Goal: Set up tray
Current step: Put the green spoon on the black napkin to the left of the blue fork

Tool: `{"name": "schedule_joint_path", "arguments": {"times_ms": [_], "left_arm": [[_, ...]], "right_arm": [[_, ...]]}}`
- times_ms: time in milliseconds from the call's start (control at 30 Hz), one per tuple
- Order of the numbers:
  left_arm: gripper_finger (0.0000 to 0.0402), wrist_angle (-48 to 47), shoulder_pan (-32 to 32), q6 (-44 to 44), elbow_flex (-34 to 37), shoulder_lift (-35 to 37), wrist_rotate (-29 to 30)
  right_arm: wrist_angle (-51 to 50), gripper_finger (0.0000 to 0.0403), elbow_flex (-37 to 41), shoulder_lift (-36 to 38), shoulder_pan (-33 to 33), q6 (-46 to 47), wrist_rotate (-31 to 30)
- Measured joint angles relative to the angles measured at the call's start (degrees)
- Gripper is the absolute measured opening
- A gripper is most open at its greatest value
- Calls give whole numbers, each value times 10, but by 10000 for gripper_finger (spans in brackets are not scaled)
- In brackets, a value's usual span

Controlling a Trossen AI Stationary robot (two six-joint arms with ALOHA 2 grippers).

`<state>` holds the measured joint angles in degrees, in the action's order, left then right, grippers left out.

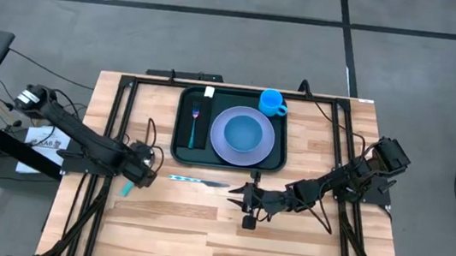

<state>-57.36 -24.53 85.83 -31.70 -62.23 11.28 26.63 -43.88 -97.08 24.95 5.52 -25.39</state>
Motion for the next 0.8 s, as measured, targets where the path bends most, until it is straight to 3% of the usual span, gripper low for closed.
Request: {"name": "schedule_joint_path", "arguments": {"times_ms": [467,800], "left_arm": [[110,-1,46,-32,0,-39,-6],[110,33,94,-85,33,-39,-44]], "right_arm": [[0,100,0,0,0,0,0],[0,100,0,0,0,0,1]]}}
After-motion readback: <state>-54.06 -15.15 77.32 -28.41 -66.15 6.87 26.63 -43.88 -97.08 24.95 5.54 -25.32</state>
